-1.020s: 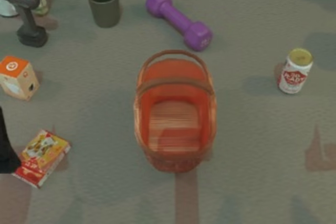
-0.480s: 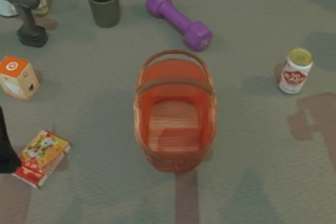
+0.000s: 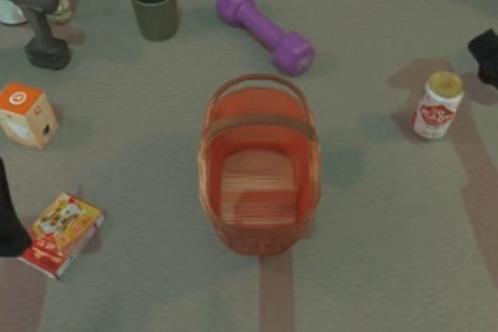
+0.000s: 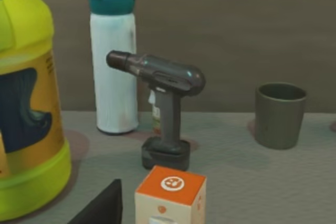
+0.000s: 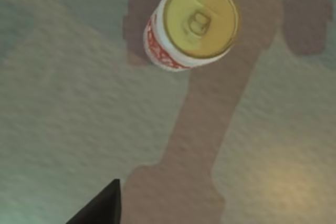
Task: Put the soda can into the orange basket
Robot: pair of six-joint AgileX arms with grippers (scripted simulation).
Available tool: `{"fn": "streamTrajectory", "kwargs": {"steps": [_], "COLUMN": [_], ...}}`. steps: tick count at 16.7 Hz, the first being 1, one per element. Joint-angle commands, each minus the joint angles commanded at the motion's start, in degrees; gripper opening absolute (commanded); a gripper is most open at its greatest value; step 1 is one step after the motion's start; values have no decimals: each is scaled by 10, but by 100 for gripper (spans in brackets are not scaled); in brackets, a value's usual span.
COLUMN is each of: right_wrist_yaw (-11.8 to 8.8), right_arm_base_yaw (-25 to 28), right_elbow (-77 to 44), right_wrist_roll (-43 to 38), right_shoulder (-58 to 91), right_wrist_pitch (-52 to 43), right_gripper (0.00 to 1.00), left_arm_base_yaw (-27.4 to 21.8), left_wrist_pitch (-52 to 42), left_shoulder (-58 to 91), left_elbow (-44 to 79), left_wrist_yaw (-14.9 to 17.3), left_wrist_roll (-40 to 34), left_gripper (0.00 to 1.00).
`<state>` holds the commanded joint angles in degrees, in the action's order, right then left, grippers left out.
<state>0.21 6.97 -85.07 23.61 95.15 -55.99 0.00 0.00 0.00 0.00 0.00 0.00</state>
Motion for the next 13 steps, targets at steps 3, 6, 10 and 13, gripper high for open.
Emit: {"fn": "streamTrajectory", "kwargs": {"steps": [3, 6, 10, 13], "right_wrist_yaw": [2, 2, 1, 1], "right_arm_base_yaw": [10, 17, 24, 26], "right_elbow": [-153, -277, -377, -392], "right_wrist_roll": [39, 69, 92, 96], "right_shoulder": [167, 300, 401, 416], "right_wrist_pitch": [-90, -157, -207, -215], "right_gripper": [100, 100, 100, 100], "left_arm_base_yaw": [0, 0, 0, 0], "left_wrist_pitch": [0, 0, 0, 0], "left_shoulder": [0, 0, 0, 0], "left_elbow": [0, 0, 0, 0], "left_wrist_yaw": [0, 0, 0, 0], "left_wrist_roll": [0, 0, 0, 0], "left_gripper": [100, 100, 100, 100]}}
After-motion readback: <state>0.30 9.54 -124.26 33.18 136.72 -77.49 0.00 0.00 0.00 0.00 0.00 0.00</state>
